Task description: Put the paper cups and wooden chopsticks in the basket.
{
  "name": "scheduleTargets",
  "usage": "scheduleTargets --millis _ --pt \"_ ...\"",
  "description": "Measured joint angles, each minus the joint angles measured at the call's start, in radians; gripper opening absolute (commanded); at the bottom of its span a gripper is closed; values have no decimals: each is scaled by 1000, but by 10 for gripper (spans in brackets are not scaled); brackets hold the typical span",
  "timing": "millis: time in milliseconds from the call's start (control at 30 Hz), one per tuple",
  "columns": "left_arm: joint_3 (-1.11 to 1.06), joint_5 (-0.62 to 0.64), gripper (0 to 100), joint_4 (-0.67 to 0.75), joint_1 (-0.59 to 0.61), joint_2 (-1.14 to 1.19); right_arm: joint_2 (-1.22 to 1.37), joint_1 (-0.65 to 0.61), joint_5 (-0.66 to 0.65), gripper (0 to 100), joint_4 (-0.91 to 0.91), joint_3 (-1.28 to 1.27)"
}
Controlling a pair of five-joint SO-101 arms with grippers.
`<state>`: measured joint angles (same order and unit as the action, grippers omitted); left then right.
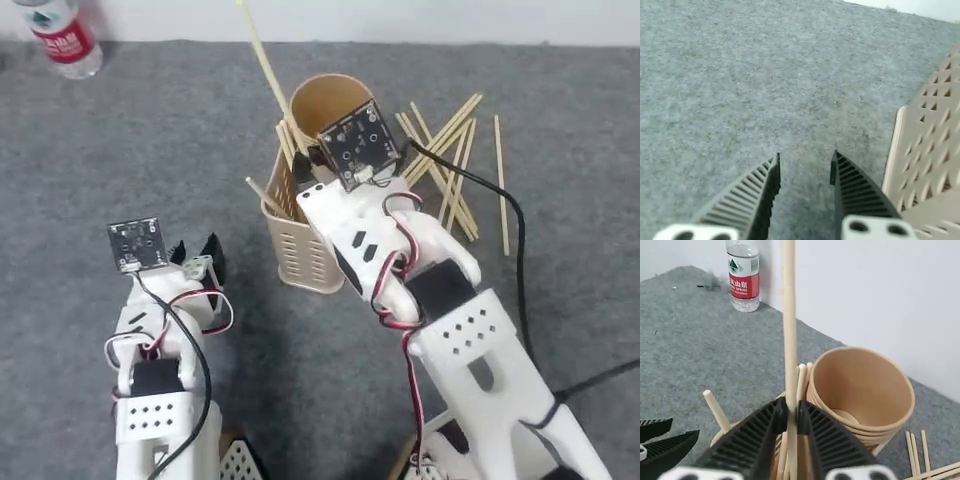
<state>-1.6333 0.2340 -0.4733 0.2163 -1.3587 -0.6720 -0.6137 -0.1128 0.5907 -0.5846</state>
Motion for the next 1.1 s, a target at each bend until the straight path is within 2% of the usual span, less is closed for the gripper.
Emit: scheduleTargets --millis 67,200,367,467,633,800,967,1100 --pt "0 -8 173 0 -5 0 -15 -2 0 262 0 -14" --pt "0 -14 173 0 -5 0 -43 -29 -5 203 0 -40" --pt "0 -17 173 0 -5 0 -81 -2 -5 195 0 -40" --pt "0 -23 173 0 -5 0 -112 86 -5 195 8 -40" --pt "0 -23 173 0 -5 0 -87 327 -5 191 117 -18" --pt "0 -23 173 0 -5 0 92 506 -58 191 209 86" --pt "0 -23 173 0 -5 0 408 605 -77 191 370 338" --pt "0 -23 173 0 -5 0 704 631 -80 191 540 611"
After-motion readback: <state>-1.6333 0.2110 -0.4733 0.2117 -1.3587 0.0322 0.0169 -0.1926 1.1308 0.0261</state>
